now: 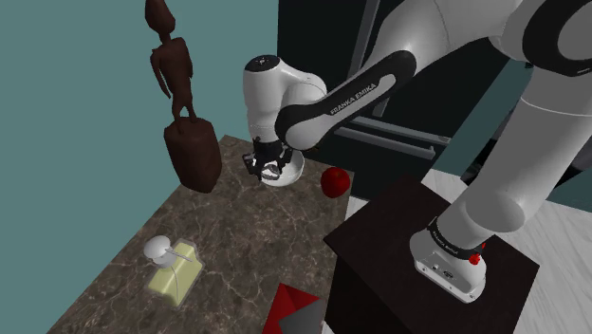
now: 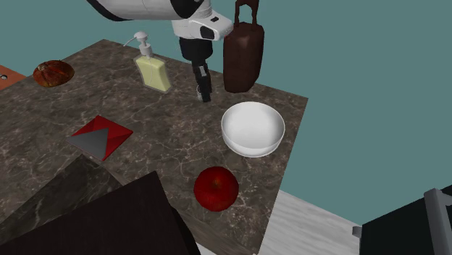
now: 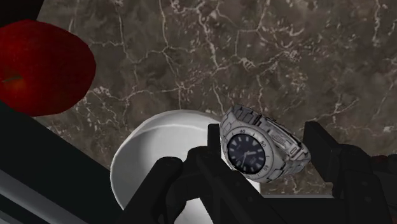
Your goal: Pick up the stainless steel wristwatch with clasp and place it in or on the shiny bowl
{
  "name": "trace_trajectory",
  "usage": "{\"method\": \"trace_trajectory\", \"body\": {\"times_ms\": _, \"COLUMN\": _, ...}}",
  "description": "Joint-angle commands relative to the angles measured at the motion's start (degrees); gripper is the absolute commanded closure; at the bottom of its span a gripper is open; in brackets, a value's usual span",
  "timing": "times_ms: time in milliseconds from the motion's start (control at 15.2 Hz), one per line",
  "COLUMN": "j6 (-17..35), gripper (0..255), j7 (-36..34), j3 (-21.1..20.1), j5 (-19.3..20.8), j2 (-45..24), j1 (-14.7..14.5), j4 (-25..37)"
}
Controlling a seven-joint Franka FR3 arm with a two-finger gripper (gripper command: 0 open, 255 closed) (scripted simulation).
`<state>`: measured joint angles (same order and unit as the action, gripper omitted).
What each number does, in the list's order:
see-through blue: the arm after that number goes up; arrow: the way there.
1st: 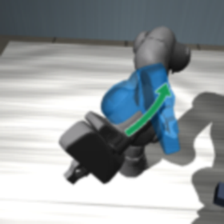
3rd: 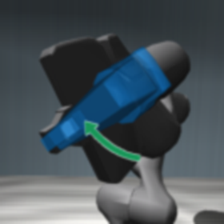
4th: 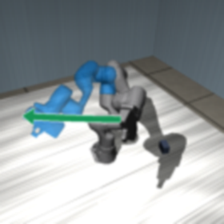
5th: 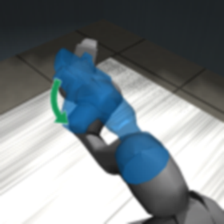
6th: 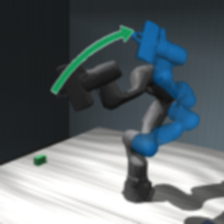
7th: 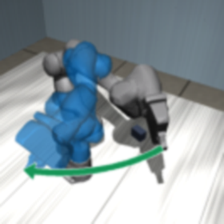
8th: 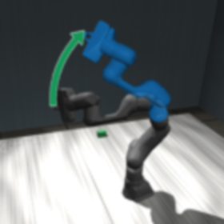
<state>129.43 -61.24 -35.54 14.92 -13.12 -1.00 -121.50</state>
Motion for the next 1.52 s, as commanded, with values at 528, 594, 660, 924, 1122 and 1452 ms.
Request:
{"method": "trace_trajectory", "body": {"times_ms": 528, "j6": -0.9, "gripper": 255, "j7": 11.9, "j3": 5.2, "j5": 2.0, "j2": -4.8, "j1": 7.0, "j4": 6.4}}
{"method": "trace_trajectory", "body": {"times_ms": 594, "j6": -1.3, "gripper": 255, "j7": 13.6, "j3": 6.0, "j5": 2.3, "j2": -5.9, "j1": 7.9, "j4": 8.1}}
{"method": "trace_trajectory", "body": {"times_ms": 660, "j6": -0.7, "gripper": 255, "j7": 13.3, "j3": 6.2, "j5": 2.7, "j2": -6.4, "j1": 7.8, "j4": 7.9}}
{"method": "trace_trajectory", "body": {"times_ms": 924, "j6": 1.6, "gripper": 255, "j7": 12.2, "j3": 6.9, "j5": 4.3, "j2": -8.4, "j1": 7.2, "j4": 7.2}}
{"method": "trace_trajectory", "body": {"times_ms": 1122, "j6": 3.3, "gripper": 255, "j7": 11.3, "j3": 7.6, "j5": 5.5, "j2": -10.0, "j1": 6.8, "j4": 6.9}}
{"method": "trace_trajectory", "body": {"times_ms": 1452, "j6": 5.7, "gripper": 255, "j7": 9.9, "j3": 8.7, "j5": 7.4, "j2": -12.5, "j1": 6.0, "j4": 6.6}}
